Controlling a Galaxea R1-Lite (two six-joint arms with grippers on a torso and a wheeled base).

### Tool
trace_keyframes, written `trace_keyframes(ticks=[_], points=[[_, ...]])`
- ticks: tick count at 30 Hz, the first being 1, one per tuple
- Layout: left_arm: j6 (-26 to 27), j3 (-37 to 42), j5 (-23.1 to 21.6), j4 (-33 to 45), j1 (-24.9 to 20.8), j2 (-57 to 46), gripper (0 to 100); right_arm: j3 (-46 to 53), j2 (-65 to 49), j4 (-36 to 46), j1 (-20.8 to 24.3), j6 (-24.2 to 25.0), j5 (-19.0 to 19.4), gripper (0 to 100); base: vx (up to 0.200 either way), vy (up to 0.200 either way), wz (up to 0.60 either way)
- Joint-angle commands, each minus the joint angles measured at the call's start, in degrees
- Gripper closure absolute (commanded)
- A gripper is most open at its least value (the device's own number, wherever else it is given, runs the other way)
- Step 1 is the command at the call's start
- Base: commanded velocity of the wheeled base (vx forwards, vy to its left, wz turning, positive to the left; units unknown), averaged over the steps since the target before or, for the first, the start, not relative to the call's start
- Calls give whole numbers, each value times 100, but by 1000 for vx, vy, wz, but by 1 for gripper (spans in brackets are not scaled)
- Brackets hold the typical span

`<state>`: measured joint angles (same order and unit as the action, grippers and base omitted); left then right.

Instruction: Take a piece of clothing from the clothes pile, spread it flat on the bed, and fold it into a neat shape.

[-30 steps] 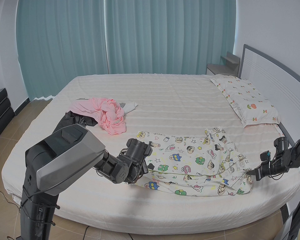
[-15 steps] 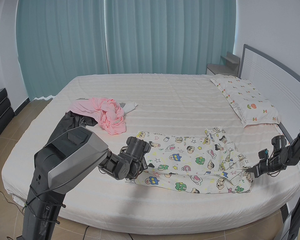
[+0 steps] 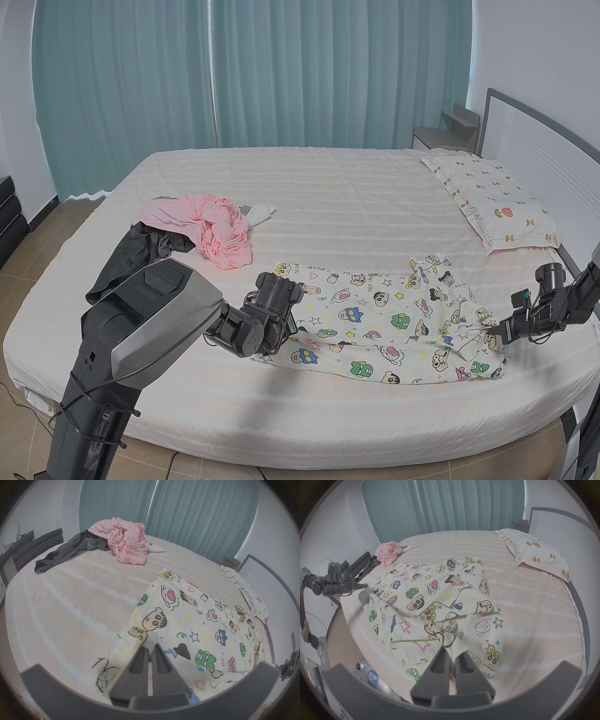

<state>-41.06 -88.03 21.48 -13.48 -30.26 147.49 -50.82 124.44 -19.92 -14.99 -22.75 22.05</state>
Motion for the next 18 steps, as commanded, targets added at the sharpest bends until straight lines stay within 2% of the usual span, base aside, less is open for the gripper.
trace_keyframes(ticks=[1, 5, 6, 7, 14, 18], points=[[-34, -74, 14, 4, 11, 104, 100, -95, 124, -3, 14, 42, -8, 100, 0, 0, 0], [-87, -153, 32, -5, 29, 139, 100, -130, 151, 6, 5, 86, -87, 100, 0, 0, 0], [-113, -188, 32, -5, 37, 148, 0, -130, 151, 6, 5, 104, -113, 100, 0, 0, 0], [-148, -215, 32, -14, 37, 157, 0, -121, 151, 14, 5, 113, -113, 0, 0, 0, 0], [-350, -276, 49, 4, 169, 148, 0, -68, 124, -3, -21, 324, -113, 0, 0, 0, 0], [-596, -127, 49, 12, 424, -151, 0, 125, -131, -3, -250, 798, -61, 0, 0, 0, 0]])
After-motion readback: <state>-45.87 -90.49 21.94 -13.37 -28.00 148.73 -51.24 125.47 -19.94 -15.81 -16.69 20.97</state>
